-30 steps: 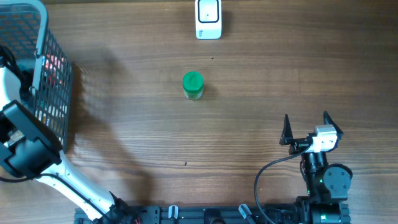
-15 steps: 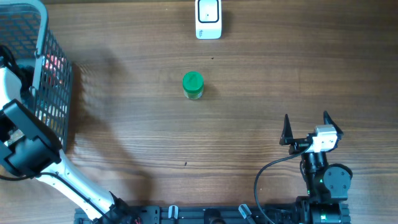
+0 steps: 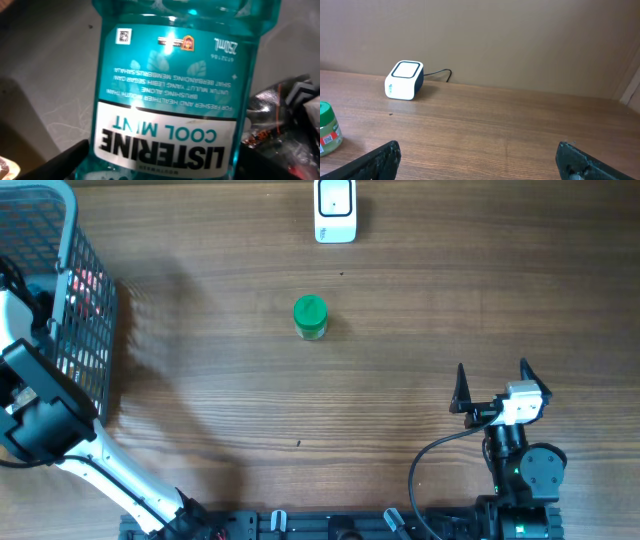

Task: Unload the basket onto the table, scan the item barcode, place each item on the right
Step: 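Grasp the teal Listerine bottle with the left gripper and lift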

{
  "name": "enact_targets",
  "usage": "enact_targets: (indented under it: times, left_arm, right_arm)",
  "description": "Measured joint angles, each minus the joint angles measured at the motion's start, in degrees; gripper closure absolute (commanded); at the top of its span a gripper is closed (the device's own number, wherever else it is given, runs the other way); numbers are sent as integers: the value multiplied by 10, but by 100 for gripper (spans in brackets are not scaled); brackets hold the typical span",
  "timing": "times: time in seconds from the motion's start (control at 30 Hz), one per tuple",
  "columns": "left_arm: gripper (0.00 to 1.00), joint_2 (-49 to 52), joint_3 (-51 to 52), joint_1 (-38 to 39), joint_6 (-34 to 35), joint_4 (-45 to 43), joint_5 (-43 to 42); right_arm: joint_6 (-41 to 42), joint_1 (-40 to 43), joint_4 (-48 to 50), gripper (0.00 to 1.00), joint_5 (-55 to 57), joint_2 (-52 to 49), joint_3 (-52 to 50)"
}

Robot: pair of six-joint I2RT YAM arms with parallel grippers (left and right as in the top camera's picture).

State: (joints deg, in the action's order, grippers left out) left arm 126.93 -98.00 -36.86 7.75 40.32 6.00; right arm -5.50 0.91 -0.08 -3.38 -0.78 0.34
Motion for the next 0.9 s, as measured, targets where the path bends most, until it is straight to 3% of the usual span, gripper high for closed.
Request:
enact_targets:
  times: [0.27,0.63,0.9]
  left_arm:
    - [37,0,-2,0,-2,9,-1]
    - [35,-13,-1,0,-2,42,1]
    - [32,-130,10,0,-4,62,1]
  right_arm:
    - [0,0,0,0,0,0,0]
    - [0,0,0,0,0,0,0]
    - [0,0,0,0,0,0,0]
